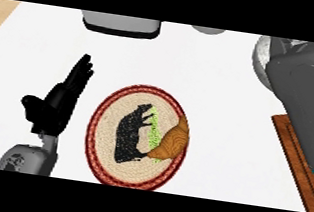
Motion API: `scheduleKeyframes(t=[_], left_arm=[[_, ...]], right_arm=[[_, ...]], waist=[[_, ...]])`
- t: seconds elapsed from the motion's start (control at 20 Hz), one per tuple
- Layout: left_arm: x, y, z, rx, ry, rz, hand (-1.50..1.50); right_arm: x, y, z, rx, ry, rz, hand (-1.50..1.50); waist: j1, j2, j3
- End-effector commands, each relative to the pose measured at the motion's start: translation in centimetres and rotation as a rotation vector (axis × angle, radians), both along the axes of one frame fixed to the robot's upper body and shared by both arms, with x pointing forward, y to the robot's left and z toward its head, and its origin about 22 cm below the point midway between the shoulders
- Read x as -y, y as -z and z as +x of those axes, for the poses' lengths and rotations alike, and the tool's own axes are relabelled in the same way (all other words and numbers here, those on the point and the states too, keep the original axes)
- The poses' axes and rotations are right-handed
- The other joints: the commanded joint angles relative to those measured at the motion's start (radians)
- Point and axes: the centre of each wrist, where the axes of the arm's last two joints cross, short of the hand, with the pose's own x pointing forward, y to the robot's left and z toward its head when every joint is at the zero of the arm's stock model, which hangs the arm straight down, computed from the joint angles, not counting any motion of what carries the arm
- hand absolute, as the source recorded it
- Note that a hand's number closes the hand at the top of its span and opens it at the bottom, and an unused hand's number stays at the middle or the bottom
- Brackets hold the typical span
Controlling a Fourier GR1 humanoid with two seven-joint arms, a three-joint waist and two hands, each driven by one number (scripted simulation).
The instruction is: Pick the squash from the placemat and place it in the bowl
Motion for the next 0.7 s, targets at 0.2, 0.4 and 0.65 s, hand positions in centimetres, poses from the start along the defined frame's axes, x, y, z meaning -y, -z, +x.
scheduleKeyframes(t=[0.2, 0.4, 0.65], left_arm=[[0.0, -0.4, -0.3, 0.011, 0.011, -0.001, 0.00], [0.1, 2.0, 0.1, -0.002, 0.003, -0.005, 0.00], [1.6, 0.1, -0.2, 0.015, 0.020, 0.000, 0.00]], right_arm=[[6.2, 1.4, 4.0, -0.124, 0.178, -0.198, 1.50], [9.1, 4.2, 4.8, -0.145, 0.220, -0.305, 1.50], [13.6, 7.7, 6.0, -0.168, 0.284, -0.282, 1.50]], waist=[[0.012, 0.004, 0.000], [0.003, 0.006, 0.000], [0.016, 0.008, 0.001]])
